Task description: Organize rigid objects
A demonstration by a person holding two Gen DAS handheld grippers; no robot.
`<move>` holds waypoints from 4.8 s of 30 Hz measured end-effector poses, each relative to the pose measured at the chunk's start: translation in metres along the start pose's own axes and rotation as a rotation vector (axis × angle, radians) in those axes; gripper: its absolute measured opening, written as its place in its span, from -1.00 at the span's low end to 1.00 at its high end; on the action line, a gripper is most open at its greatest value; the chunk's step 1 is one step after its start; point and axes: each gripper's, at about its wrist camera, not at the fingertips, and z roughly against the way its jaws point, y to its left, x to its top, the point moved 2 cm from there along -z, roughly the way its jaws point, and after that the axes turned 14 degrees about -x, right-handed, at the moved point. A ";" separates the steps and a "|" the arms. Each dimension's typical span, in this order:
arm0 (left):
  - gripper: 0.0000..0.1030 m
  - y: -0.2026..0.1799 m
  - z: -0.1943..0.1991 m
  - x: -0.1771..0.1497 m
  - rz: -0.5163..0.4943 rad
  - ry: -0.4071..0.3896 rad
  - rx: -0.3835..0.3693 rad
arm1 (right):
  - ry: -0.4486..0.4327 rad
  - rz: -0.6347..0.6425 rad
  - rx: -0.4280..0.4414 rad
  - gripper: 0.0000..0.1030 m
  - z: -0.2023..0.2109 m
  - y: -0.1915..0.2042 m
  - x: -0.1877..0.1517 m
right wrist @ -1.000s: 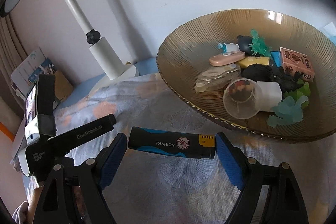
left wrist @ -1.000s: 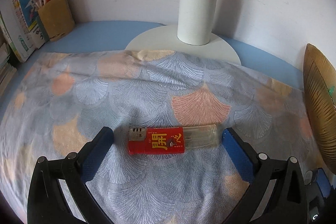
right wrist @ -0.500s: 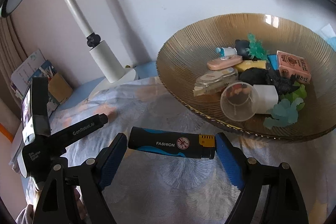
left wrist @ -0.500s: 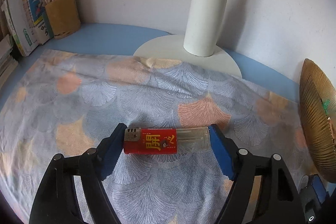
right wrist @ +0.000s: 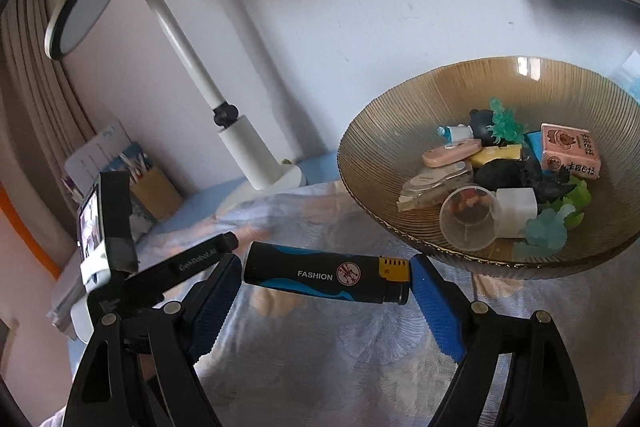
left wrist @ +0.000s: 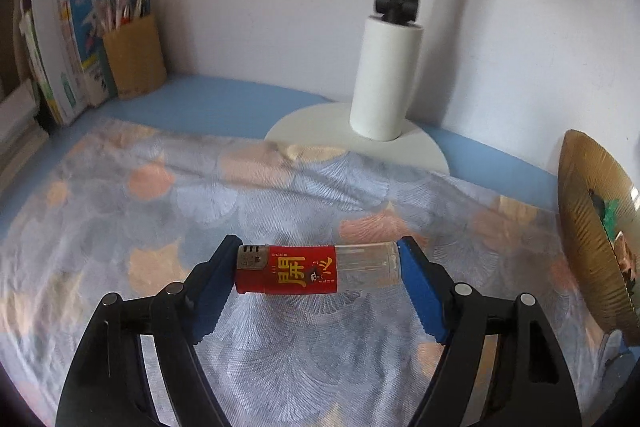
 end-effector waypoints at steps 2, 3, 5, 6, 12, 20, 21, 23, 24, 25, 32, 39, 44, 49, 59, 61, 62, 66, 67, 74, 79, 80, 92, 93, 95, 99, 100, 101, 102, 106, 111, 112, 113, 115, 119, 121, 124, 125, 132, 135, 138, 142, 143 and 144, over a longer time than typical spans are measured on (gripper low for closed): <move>0.49 -0.004 0.002 0.000 -0.024 -0.011 0.013 | -0.002 -0.015 0.023 0.63 0.001 -0.003 0.000; 0.49 -0.006 0.003 0.000 -0.033 -0.016 0.018 | -0.003 -0.024 0.038 0.63 0.001 -0.004 0.000; 0.49 -0.008 0.004 0.000 -0.042 -0.023 0.028 | -0.006 -0.038 0.061 0.63 0.003 -0.007 -0.001; 0.49 -0.009 0.004 0.001 -0.044 -0.025 0.032 | -0.007 -0.043 0.070 0.63 0.003 -0.008 -0.001; 0.49 -0.007 0.003 0.002 -0.034 -0.021 0.045 | -0.007 -0.058 0.112 0.64 0.005 -0.009 -0.002; 0.49 -0.007 0.003 0.001 -0.021 -0.026 0.060 | -0.037 0.016 0.172 0.64 0.014 0.005 -0.004; 0.49 -0.007 0.003 0.001 -0.017 -0.025 0.060 | -0.048 0.030 0.180 0.64 0.016 0.008 -0.004; 0.49 -0.005 0.003 0.001 -0.007 -0.026 0.060 | -0.070 0.046 0.190 0.64 0.021 0.011 -0.004; 0.49 -0.005 0.003 0.001 -0.004 -0.027 0.057 | -0.082 0.049 0.194 0.64 0.024 0.011 -0.005; 0.49 -0.004 0.004 0.002 -0.003 -0.030 0.050 | -0.094 0.052 0.198 0.64 0.026 0.011 -0.004; 0.49 -0.019 0.024 0.014 -0.026 -0.103 -0.017 | -0.158 0.041 0.249 0.64 0.054 0.009 0.030; 0.49 -0.106 0.051 0.059 -0.208 -0.171 -0.213 | -0.209 -0.024 0.193 0.64 0.066 -0.035 0.115; 0.50 -0.170 0.033 0.057 -0.314 -0.073 -0.358 | -0.150 -0.065 0.085 0.64 0.050 -0.080 0.144; 0.99 -0.193 -0.016 0.034 -0.266 0.223 -0.483 | 0.058 -0.095 -0.044 1.00 0.012 -0.114 0.143; 0.99 -0.115 0.038 0.051 -0.098 0.151 -0.417 | 0.038 -0.135 -0.066 1.00 0.048 -0.105 0.143; 0.99 -0.090 0.060 0.055 -0.089 0.117 -0.382 | 0.030 -0.122 -0.060 1.00 0.059 -0.085 0.142; 0.99 -0.076 0.072 0.053 -0.086 0.103 -0.353 | 0.033 -0.109 -0.063 1.00 0.063 -0.075 0.138; 0.99 -0.027 0.100 0.031 -0.081 0.114 -0.261 | 0.106 -0.002 -0.114 1.00 0.067 -0.030 0.098; 0.99 -0.014 0.106 0.021 -0.079 0.120 -0.248 | 0.132 0.029 -0.129 1.00 0.066 -0.020 0.085; 0.99 0.041 0.122 -0.060 -0.110 0.188 -0.164 | 0.227 0.248 -0.231 1.00 0.070 0.033 -0.022; 0.99 0.041 0.106 -0.112 -0.151 0.252 -0.146 | 0.238 0.293 -0.292 1.00 0.065 0.039 -0.084; 1.00 0.039 0.101 -0.121 -0.152 0.249 -0.140 | 0.242 0.294 -0.309 1.00 0.062 0.037 -0.092; 1.00 0.039 0.155 -0.113 -0.152 0.190 -0.119 | 0.274 0.308 -0.423 1.00 0.056 0.038 -0.111; 1.00 0.039 0.153 -0.113 -0.152 0.190 -0.119 | 0.274 0.308 -0.423 1.00 0.055 0.037 -0.109; 1.00 0.038 0.149 -0.114 -0.149 0.191 -0.120 | 0.274 0.307 -0.423 1.00 0.054 0.037 -0.109; 1.00 0.041 0.158 -0.108 -0.138 0.207 -0.113 | 0.274 0.305 -0.422 1.00 0.054 0.036 -0.109; 1.00 0.042 0.160 -0.105 -0.131 0.212 -0.107 | 0.275 0.305 -0.422 1.00 0.055 0.036 -0.108; 1.00 0.043 0.160 -0.104 -0.126 0.213 -0.101 | 0.274 0.305 -0.422 1.00 0.056 0.035 -0.109; 1.00 0.045 0.161 -0.103 -0.117 0.212 -0.094 | 0.275 0.305 -0.424 1.00 0.055 0.038 -0.109; 1.00 0.044 0.172 -0.102 -0.099 0.206 -0.076 | 0.275 0.305 -0.423 1.00 0.055 0.037 -0.109; 1.00 0.046 0.178 -0.103 -0.100 0.206 -0.077 | 0.275 0.305 -0.423 1.00 0.055 0.036 -0.109; 1.00 0.045 0.173 -0.104 -0.101 0.206 -0.077 | 0.275 0.305 -0.423 1.00 0.056 0.036 -0.109; 1.00 0.044 0.176 -0.105 -0.101 0.206 -0.077 | 0.275 0.305 -0.423 1.00 0.056 0.036 -0.109; 1.00 0.043 0.178 -0.107 -0.101 0.206 -0.077 | 0.275 0.305 -0.423 1.00 0.055 0.036 -0.109; 1.00 0.042 0.173 -0.107 -0.102 0.207 -0.079 | 0.275 0.305 -0.423 1.00 0.056 0.036 -0.109; 1.00 0.039 0.177 -0.109 -0.102 0.207 -0.079 | 0.275 0.305 -0.423 1.00 0.055 0.036 -0.109; 1.00 0.043 0.173 -0.103 -0.105 0.209 -0.082 | 0.275 0.305 -0.423 1.00 0.055 0.036 -0.109; 1.00 0.043 0.173 -0.104 -0.105 0.210 -0.082 | 0.275 0.305 -0.423 1.00 0.056 0.036 -0.109; 1.00 0.042 0.173 -0.106 -0.105 0.210 -0.082 | 0.275 0.305 -0.423 1.00 0.056 0.036 -0.109; 1.00 0.042 0.173 -0.105 -0.105 0.210 -0.082 | 0.275 0.305 -0.423 1.00 0.055 0.036 -0.109; 1.00 0.042 0.178 -0.106 -0.105 0.211 -0.082 | 0.275 0.305 -0.422 1.00 0.055 0.036 -0.109; 1.00 0.042 0.171 -0.105 -0.105 0.211 -0.082 | 0.275 0.305 -0.422 1.00 0.055 0.036 -0.109; 1.00 0.042 0.171 -0.105 -0.105 0.211 -0.082 | 0.275 0.305 -0.422 1.00 0.056 0.036 -0.109; 1.00 0.042 0.171 -0.105 -0.105 0.211 -0.082 | 0.275 0.305 -0.422 1.00 0.055 0.036 -0.109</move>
